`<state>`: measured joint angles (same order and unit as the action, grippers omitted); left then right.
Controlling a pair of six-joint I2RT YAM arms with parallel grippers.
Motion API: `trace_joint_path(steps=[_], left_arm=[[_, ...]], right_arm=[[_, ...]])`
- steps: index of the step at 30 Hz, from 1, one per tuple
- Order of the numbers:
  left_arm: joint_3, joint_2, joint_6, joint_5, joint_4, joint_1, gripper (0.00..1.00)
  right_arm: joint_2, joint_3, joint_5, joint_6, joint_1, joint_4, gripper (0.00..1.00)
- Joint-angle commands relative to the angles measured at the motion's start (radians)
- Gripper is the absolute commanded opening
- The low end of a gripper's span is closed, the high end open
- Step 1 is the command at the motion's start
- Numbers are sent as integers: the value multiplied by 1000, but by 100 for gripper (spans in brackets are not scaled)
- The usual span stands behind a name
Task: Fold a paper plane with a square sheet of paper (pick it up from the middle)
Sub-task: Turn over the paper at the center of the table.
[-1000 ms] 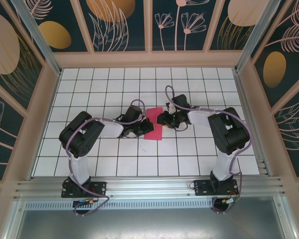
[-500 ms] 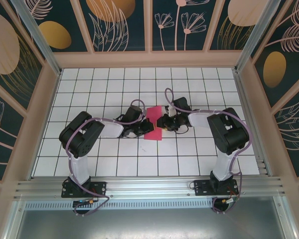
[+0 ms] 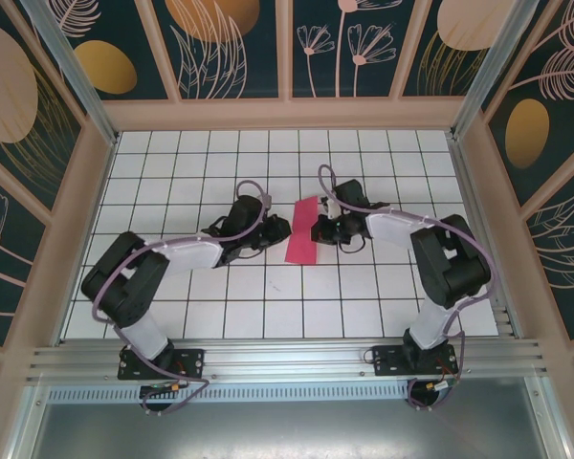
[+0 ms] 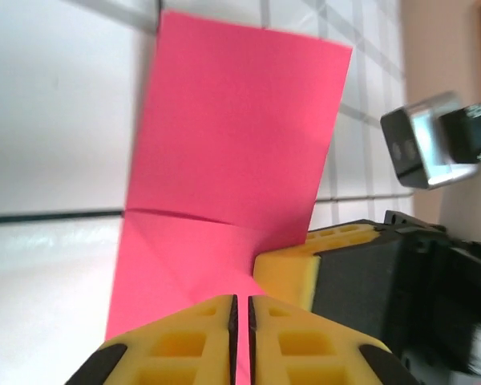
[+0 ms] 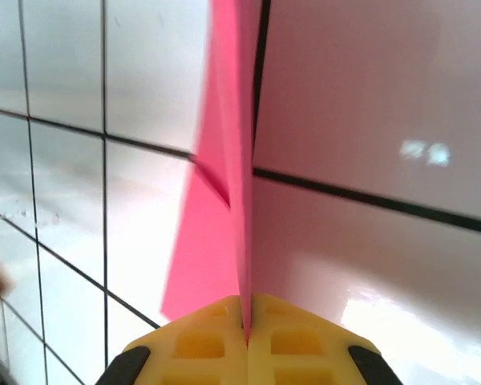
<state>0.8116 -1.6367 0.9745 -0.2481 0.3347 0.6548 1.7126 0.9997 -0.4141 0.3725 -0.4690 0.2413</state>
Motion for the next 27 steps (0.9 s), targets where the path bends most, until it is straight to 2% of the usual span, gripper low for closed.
trace_joint_path(steps=[1,6,8,11,14,18,22,27], left_arm=[[-31,129,-9,175,-41,3,17],[-92,259,-2,355,-93,-2,18],[-111,297,12,414,-116,-5,18],[-146,355,44,487,-137,-8,18],[-195,430,79,559,-144,-9,18],[-260,550,114,659,-169,-10,17],[-291,654,116,740,-219,-10,16],[-286,698,90,755,-258,-10,16]], right_arm=[[-116,130,344,-123,-25,286,5],[-114,257,777,-157,-97,536,5],[-87,281,882,-152,-141,585,5],[-26,301,955,-139,-224,610,6],[65,340,974,-102,-310,630,7],[196,403,914,-58,-409,629,9],[312,465,827,-2,-479,602,17],[368,482,651,44,-494,536,28]])
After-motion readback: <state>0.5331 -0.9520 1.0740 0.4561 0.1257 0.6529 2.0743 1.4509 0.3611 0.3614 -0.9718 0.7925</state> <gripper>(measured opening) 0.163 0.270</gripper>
